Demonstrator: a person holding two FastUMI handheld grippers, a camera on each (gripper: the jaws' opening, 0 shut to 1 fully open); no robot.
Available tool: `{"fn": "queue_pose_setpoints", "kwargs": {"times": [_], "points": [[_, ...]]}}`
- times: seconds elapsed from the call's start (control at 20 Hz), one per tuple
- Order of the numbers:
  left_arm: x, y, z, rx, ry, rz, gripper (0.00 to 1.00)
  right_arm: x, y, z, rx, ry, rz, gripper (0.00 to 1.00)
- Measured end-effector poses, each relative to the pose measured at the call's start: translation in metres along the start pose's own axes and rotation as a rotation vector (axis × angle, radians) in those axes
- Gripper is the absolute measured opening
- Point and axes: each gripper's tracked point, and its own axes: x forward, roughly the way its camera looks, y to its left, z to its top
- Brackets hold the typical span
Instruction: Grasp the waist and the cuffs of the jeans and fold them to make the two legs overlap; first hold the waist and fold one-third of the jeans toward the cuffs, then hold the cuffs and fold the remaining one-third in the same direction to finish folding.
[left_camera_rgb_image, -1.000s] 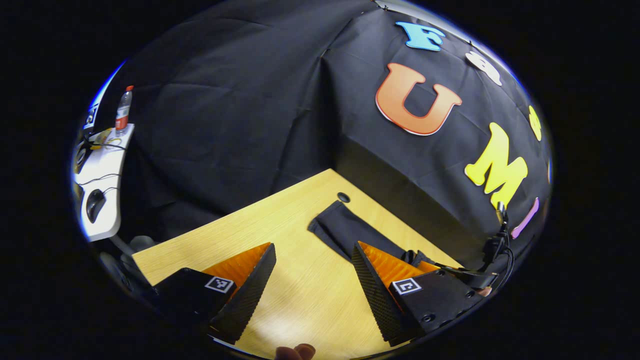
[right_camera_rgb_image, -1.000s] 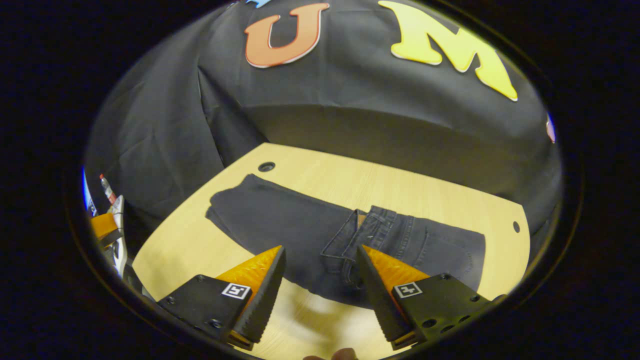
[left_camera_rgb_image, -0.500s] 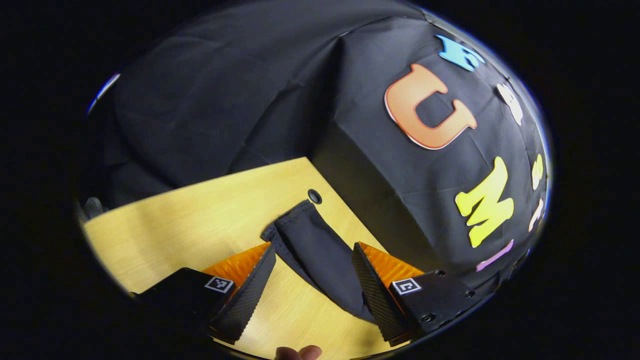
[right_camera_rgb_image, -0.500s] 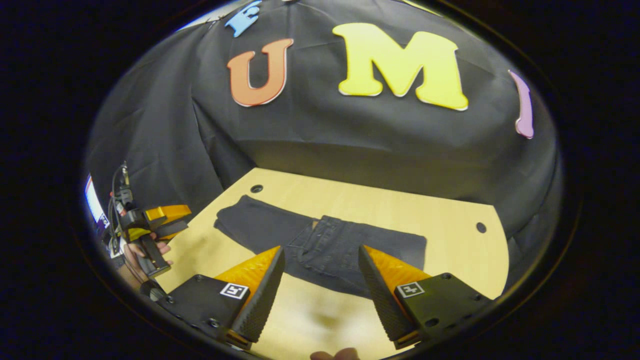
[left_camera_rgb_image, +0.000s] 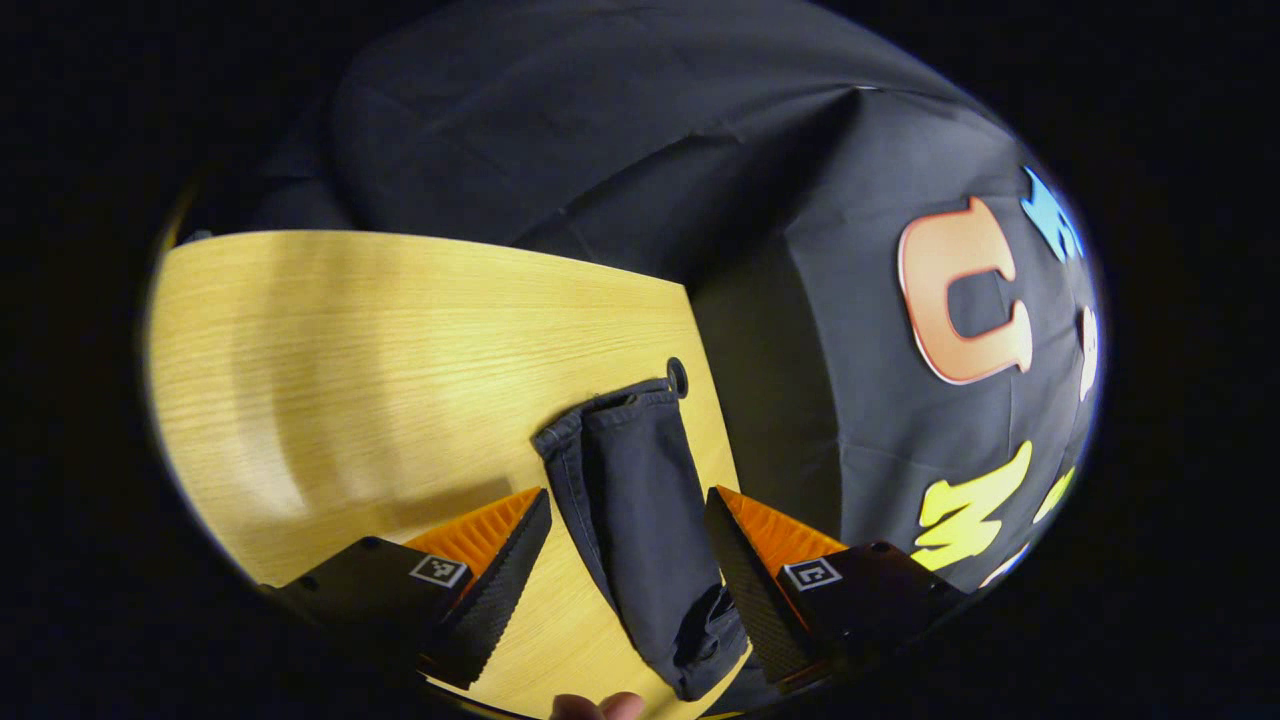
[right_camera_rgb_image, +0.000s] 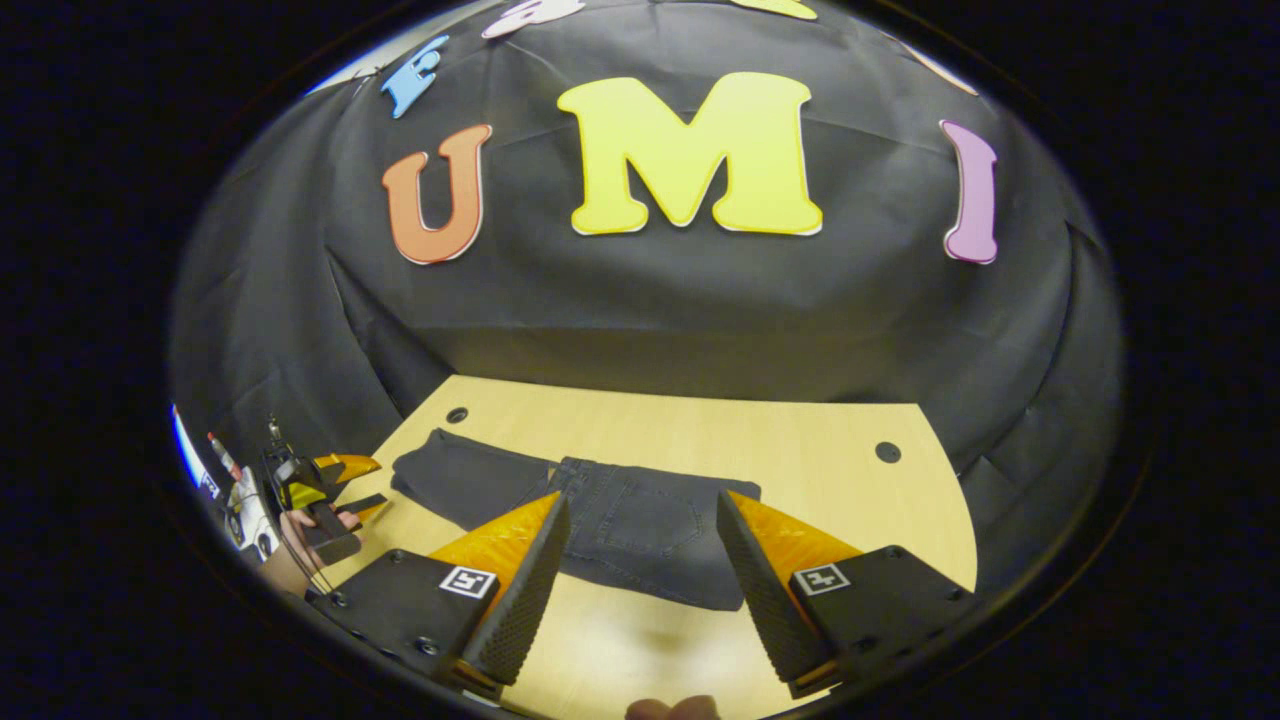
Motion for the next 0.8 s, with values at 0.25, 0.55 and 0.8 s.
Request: {"fn": "queue_pose_setpoints", "kwargs": {"times": [0.25, 0.55, 0.8], "points": [[0.023, 0.013, 0.002, -0.047, 0.029, 0.03, 0.99, -0.002, -0.019, -0.005, 0.017, 0.014, -0.026, 0.89], [0.041, 0.004, 0.009, -0.074, 0.032, 0.005, 0.98, -0.004, -0.044, -0.011, 0.061, 0.033, -0.068, 0.92], [0.056, 0.009, 0.007, -0.05, 0.036, 0.017, 0.87, -0.009, -0.058, -0.013, 0.061, 0.036, -0.091, 0.92]]}}
